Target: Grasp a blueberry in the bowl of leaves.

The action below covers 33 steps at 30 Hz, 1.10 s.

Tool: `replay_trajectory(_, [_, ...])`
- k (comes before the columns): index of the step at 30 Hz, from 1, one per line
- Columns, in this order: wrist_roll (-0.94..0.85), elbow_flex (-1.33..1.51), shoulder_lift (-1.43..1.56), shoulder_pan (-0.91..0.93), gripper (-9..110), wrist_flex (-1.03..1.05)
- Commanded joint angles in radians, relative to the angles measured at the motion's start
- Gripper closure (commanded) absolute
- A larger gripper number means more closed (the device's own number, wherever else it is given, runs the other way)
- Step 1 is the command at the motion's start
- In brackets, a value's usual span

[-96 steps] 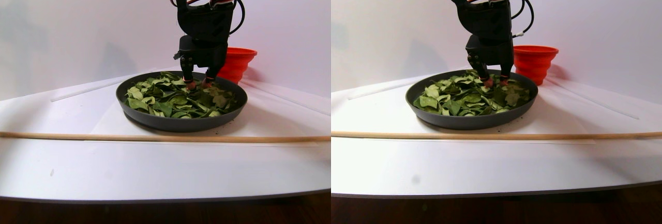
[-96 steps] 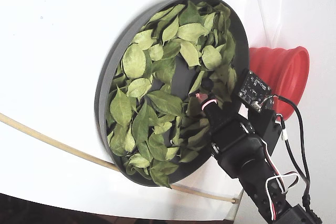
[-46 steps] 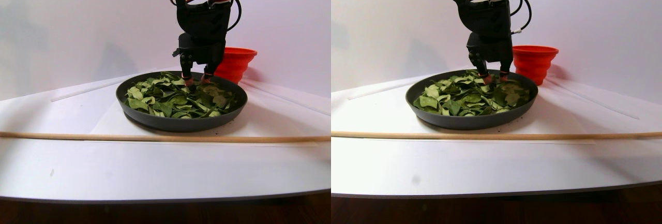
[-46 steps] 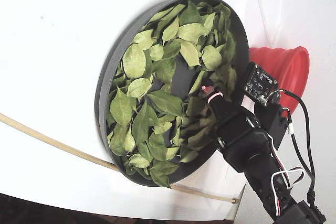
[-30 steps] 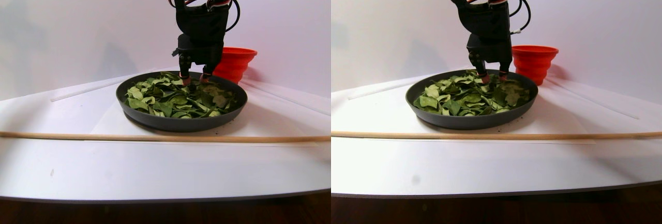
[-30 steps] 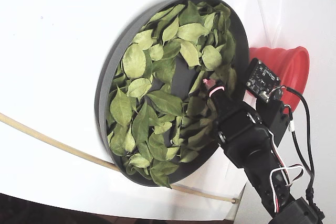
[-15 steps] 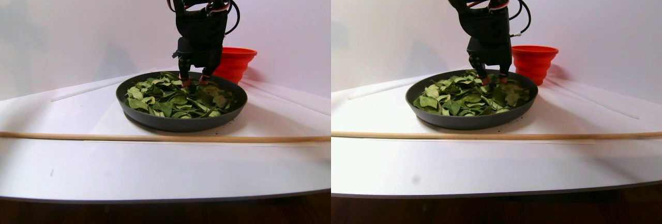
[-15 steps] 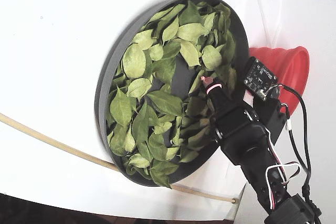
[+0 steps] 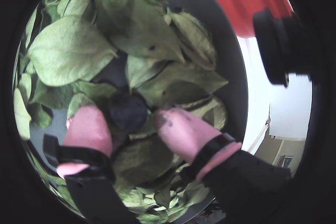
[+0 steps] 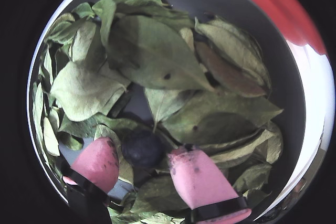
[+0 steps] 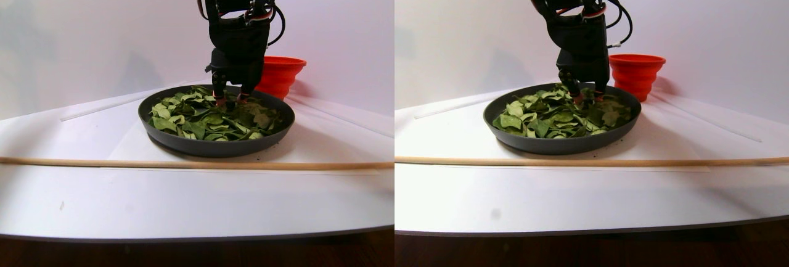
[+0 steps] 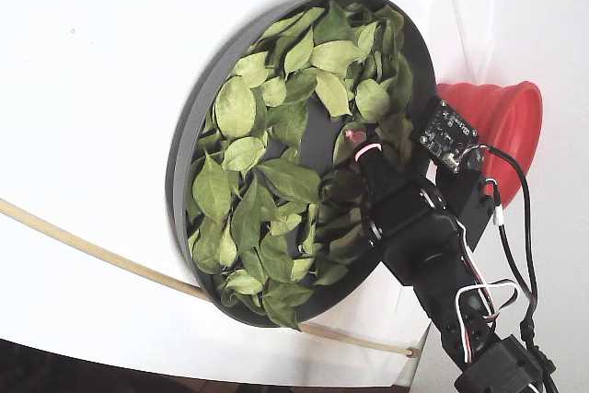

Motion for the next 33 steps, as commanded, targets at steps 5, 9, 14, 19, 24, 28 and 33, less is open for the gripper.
replay_trajectory(5, [0.012,-0.067,0.008,-0.003,83,-0.018])
replay_trajectory(9, [0.012,-0.069,-0.005,-0.003,83,-0.023])
replay_trajectory(14, [0.009,-0.069,-0.017,-0.003,83,-0.034])
replay_trajectory(19, [0.011,-0.069,-0.023,-0.003,85,-0.035])
replay_trajectory(24, [0.009,-0.060,-0.025,-0.003,87,-0.035])
replay_trajectory(28, [0.006,-0.052,-0.023,-0.003,89,-0.035])
replay_trajectory(33, [0.003,-0.044,-0.009,-0.005,90,-0.035])
